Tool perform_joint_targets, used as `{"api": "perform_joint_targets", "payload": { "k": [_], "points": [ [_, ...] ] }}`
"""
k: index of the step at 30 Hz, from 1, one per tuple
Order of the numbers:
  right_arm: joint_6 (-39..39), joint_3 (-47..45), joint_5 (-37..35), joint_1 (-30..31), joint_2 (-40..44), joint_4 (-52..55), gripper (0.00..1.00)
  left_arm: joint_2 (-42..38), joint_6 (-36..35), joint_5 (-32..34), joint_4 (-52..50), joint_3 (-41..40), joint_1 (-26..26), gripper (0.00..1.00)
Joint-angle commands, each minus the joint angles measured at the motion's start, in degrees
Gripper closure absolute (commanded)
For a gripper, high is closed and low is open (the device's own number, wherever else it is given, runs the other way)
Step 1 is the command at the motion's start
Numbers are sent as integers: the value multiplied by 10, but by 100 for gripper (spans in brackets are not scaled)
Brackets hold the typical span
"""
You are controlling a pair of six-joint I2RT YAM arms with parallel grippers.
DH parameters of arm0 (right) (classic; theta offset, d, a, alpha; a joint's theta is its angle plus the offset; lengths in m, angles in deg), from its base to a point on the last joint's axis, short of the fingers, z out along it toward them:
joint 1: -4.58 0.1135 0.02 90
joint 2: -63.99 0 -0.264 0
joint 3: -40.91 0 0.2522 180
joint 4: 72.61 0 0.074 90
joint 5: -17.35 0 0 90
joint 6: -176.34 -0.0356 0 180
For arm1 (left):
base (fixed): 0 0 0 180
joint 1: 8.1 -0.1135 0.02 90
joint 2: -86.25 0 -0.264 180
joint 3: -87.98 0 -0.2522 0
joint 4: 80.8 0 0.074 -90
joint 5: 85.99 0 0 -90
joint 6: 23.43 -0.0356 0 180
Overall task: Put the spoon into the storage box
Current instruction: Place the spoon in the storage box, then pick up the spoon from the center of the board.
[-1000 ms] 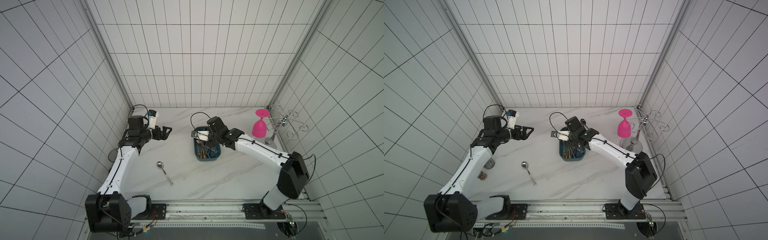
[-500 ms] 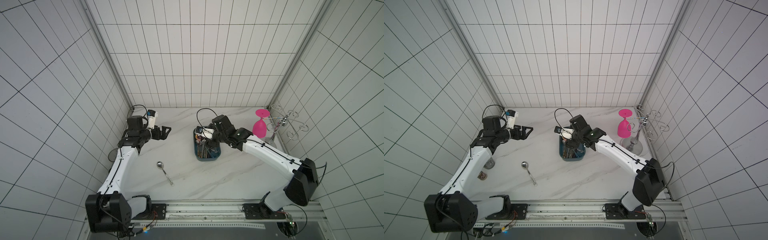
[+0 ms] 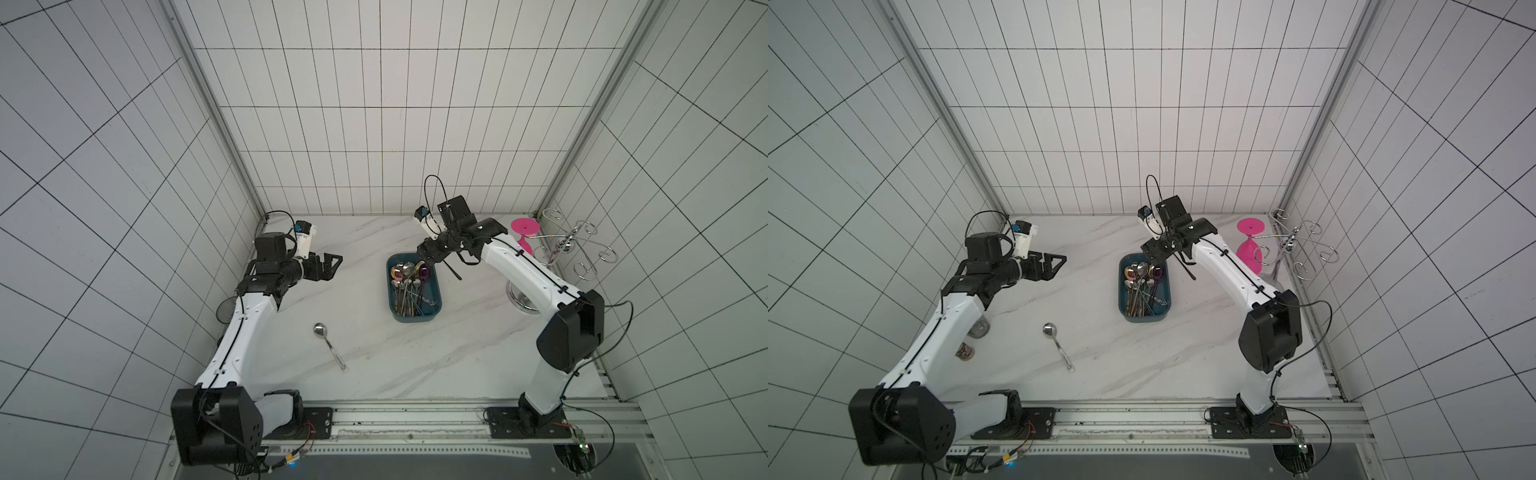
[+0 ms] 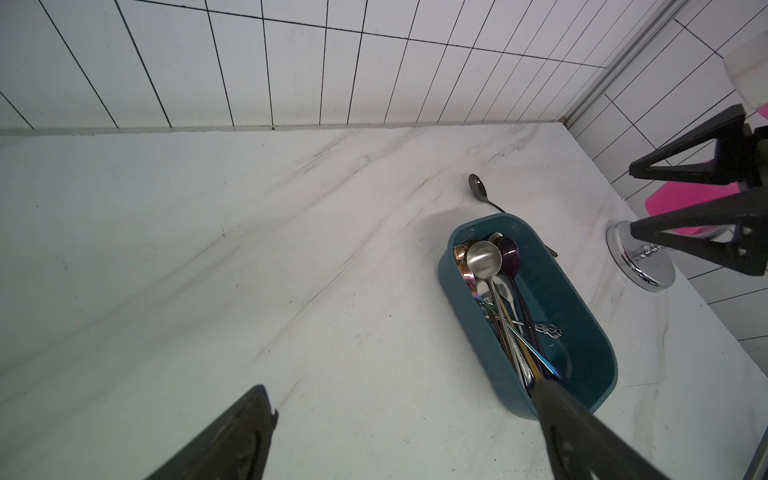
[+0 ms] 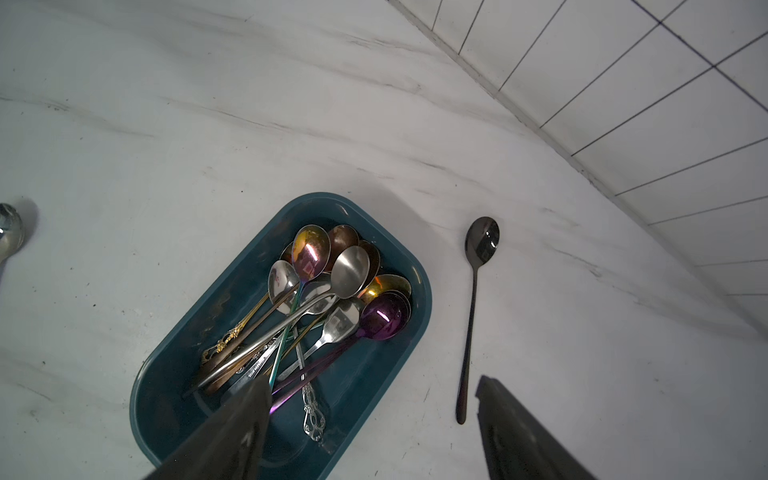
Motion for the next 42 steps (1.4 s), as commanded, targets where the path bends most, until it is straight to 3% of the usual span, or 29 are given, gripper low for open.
{"api": "perform_joint_targets", "payload": {
  "k": [1,15,25,37,42],
  "points": [
    [-78,65,-6,-26,-36,73,20,-10,-1,2,6,1,-4,1],
    [-170,215,0,-85,-207,137,25,-7,1,3,9,-2,-10,1],
    [-170,325,-25,-101,-333,174,33,-3,-2,4,18,-11,-13,1],
    [-172,411,-73,-109,-417,169,42,1,-1,5,21,-13,-17,1],
    [-162,406,-86,-109,-438,170,46,1,-1,6,20,-11,-18,1]
  ]
}}
